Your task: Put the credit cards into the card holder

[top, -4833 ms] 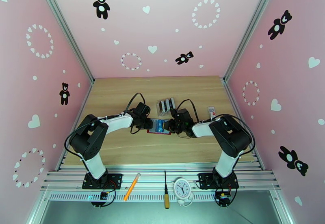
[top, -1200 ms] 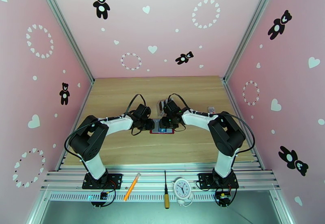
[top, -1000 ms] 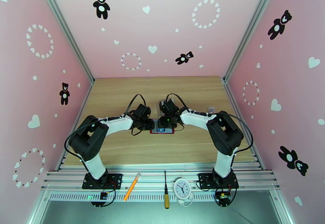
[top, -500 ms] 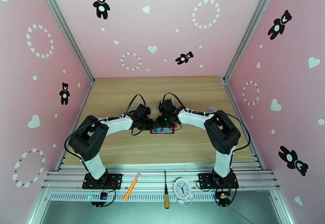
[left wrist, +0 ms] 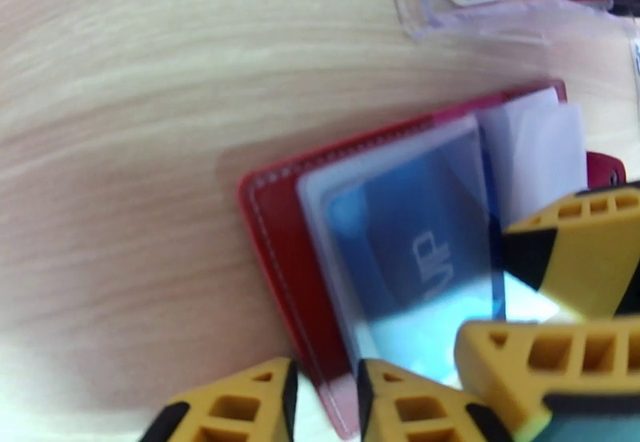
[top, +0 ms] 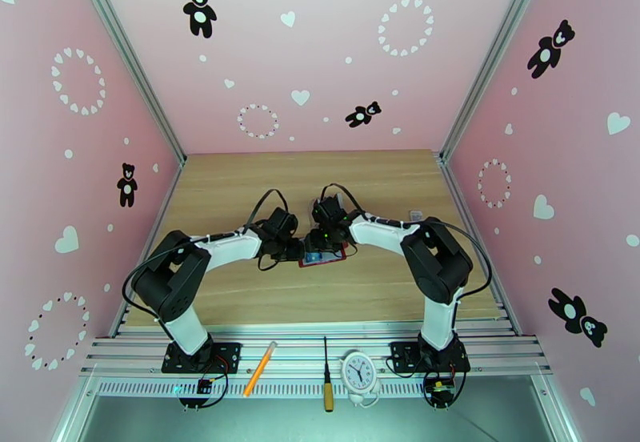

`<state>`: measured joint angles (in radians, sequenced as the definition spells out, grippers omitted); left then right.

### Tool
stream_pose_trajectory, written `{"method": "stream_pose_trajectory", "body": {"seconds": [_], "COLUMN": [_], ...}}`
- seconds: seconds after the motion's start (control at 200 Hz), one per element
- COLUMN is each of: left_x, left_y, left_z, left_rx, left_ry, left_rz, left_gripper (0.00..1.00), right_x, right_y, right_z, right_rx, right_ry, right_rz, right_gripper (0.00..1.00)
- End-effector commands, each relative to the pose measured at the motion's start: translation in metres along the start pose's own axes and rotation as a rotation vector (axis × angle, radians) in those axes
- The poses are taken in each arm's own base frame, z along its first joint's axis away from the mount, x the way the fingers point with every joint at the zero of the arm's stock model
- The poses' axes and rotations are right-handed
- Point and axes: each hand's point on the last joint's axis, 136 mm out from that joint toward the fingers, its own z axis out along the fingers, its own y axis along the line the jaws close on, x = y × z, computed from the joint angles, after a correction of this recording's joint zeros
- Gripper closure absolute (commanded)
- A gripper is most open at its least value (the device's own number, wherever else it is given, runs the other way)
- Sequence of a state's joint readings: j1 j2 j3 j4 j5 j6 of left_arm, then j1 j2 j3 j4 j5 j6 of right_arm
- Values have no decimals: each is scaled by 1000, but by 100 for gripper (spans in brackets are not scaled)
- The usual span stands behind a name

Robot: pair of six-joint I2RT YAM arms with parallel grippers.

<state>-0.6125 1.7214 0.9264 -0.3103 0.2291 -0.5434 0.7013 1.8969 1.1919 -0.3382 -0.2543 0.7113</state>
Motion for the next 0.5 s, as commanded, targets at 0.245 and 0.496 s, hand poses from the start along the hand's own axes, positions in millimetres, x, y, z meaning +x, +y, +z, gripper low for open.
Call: {"method": "stream_pose_trajectory", "body": {"seconds": [0.245,0.496], "left_x": [-12,1], "left_y": [-7,9], "left_z": [-22,-15], "left_rx": [15,-18], "left_ry": [-33,-7], "left_rz": [23,10], "left_gripper": [68,69], "right_x": [2,0], "right_y": [-9,-13], "right_z": [-7,-7], "right_rx": [11,21], "right_ry": [-4,-5], "right_rz": [17,16], "right_gripper": [76,89]}}
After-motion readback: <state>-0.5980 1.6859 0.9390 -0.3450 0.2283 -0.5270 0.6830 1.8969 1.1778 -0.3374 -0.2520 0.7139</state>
